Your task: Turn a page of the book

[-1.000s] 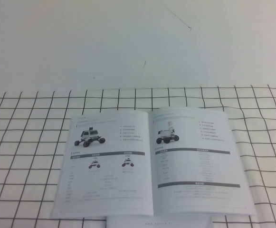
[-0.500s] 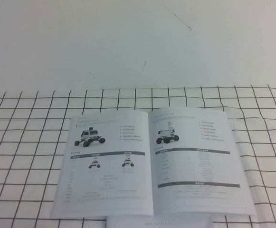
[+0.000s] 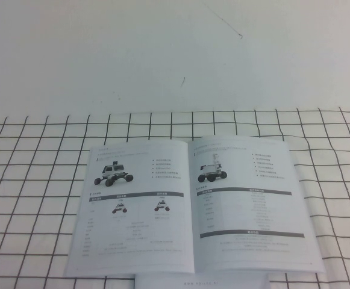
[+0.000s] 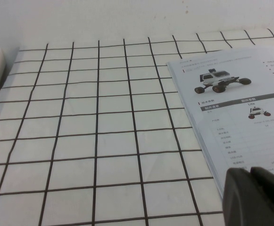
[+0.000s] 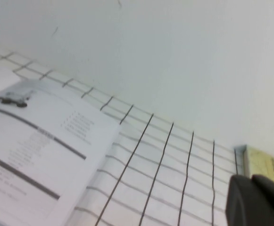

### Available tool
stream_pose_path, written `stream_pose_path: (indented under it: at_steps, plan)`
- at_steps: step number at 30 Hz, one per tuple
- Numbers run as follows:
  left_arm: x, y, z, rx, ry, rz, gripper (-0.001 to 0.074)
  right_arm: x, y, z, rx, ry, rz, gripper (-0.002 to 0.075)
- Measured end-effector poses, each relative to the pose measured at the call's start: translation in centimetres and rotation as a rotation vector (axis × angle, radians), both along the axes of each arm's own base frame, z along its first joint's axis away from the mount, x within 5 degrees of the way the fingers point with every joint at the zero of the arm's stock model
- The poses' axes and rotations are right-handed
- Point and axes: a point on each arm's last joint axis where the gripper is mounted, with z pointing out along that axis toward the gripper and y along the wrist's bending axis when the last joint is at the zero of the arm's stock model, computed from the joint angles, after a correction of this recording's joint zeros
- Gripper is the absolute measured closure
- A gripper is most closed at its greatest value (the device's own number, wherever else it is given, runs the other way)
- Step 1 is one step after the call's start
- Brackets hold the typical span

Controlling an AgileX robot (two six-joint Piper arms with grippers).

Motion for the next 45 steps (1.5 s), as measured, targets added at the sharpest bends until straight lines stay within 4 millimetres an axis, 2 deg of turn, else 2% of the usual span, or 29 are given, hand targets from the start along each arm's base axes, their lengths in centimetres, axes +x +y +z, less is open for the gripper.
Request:
stream_pose_path:
  at_steps: [4, 12, 15, 21, 28, 45]
  plan:
    - [0.0, 0.0, 0.0, 0.001, 0.000, 0.000, 0.0738, 0.4, 0.1, -2.7, 0.027, 0.083, -0.030, 0.0726]
    - [0.0, 0.0, 0.0, 0.001, 0.000, 0.000, 0.0738, 0.5, 0.1, -5.0, 0.154, 0.178, -0.106, 0.0726]
    - [0.0, 0.0, 0.0, 0.001, 0.000, 0.000, 0.0738, 0.4, 0.0, -5.3, 0.185, 0.208, -0.140, 0.0726]
    - [0.0, 0.0, 0.0, 0.001, 0.000, 0.000, 0.0738, 0.4, 0.0, -5.4, 0.113, 0.214, -0.129, 0.0726]
    - [0.0, 0.0, 0.0, 0.001, 0.000, 0.000, 0.0738, 0.4, 0.0, -5.4, 0.107, 0.215, -0.127, 0.0726]
    - [0.0, 0.0, 0.0, 0.002, 0.000, -0.001, 0.0738, 0.3, 0.5, -5.4, 0.215, 0.229, -0.105, 0.0726]
